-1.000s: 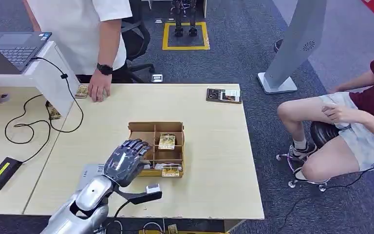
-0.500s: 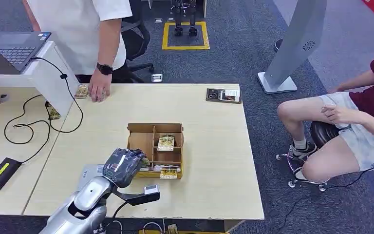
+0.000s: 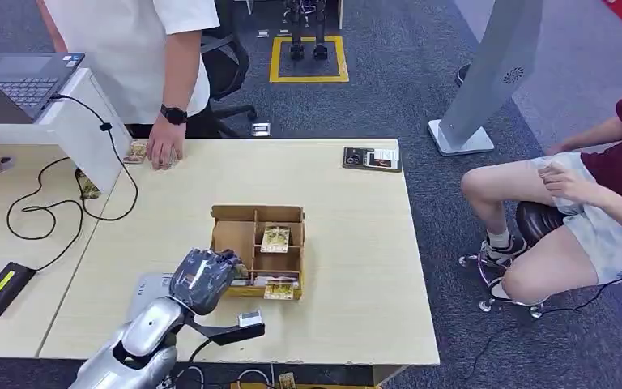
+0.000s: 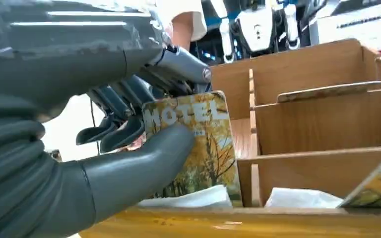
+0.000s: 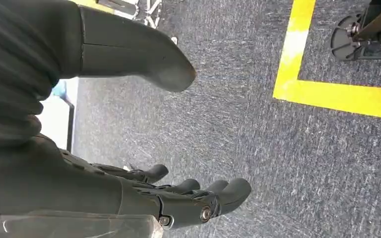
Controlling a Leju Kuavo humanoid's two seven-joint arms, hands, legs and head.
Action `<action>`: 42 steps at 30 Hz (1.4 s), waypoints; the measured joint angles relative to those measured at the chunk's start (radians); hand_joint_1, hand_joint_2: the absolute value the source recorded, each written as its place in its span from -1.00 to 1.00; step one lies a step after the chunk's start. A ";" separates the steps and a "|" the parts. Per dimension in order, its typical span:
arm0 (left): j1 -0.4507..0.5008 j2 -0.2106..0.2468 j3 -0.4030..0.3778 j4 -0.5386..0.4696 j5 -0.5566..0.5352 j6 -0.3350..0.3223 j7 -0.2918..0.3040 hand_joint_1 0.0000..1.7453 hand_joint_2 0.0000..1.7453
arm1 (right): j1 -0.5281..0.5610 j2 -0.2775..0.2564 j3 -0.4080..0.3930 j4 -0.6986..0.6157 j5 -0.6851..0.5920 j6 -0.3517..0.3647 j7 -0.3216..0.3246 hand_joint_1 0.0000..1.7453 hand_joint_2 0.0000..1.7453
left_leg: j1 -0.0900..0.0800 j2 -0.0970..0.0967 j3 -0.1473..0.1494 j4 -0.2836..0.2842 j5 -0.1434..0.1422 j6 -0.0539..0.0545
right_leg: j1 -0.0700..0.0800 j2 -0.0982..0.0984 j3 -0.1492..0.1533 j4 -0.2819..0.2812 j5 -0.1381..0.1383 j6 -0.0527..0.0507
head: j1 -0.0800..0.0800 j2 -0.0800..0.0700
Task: Pass the card to the sensor for recognition and then transmit it.
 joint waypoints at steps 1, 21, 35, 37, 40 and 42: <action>0.007 0.000 0.000 0.000 0.000 0.018 -0.006 1.00 1.00 | 0.000 0.000 0.000 0.000 0.000 -0.001 -0.001 -1.00 1.00 | 0.000 0.000 0.000 0.000 0.000 0.000 | 0.000 0.000 0.000 0.000 0.000 0.000 | 0.000 0.000; 0.074 -0.049 0.045 -0.008 -0.018 0.396 -0.099 1.00 1.00 | 0.000 -0.001 0.000 0.018 -0.001 -0.032 -0.019 -1.00 1.00 | 0.000 0.000 -0.001 0.000 0.000 0.000 | 0.000 -0.001 -0.001 0.000 0.000 0.000 | 0.000 0.000; 0.097 -0.112 0.143 -0.040 0.009 0.400 -0.212 1.00 1.00 | -0.001 -0.004 0.000 0.029 -0.002 -0.037 -0.025 -1.00 1.00 | 0.000 0.000 -0.001 0.000 0.000 0.000 | 0.000 -0.001 -0.001 0.000 0.000 0.000 | 0.000 0.000; 0.096 -0.142 0.184 -0.050 0.014 0.400 -0.229 1.00 1.00 | -0.002 -0.004 0.000 0.032 0.000 -0.039 -0.025 -1.00 1.00 | 0.000 0.000 -0.001 0.000 0.000 0.000 | 0.000 -0.001 -0.001 0.000 0.000 0.000 | 0.000 0.000; 0.079 -0.178 0.229 -0.051 0.030 0.400 -0.230 1.00 1.00 | -0.005 -0.004 0.000 0.037 0.001 -0.041 -0.024 -1.00 1.00 | 0.000 0.000 -0.001 0.000 0.000 0.000 | 0.000 -0.001 -0.001 0.000 0.000 0.000 | 0.000 0.000; 0.055 -0.195 0.248 -0.049 0.032 0.400 -0.209 1.00 1.00 | -0.008 -0.004 0.000 0.041 0.005 -0.044 -0.023 -1.00 1.00 | 0.000 0.000 -0.001 0.000 0.000 0.000 | 0.000 -0.001 -0.001 0.000 0.000 0.000 | 0.000 0.000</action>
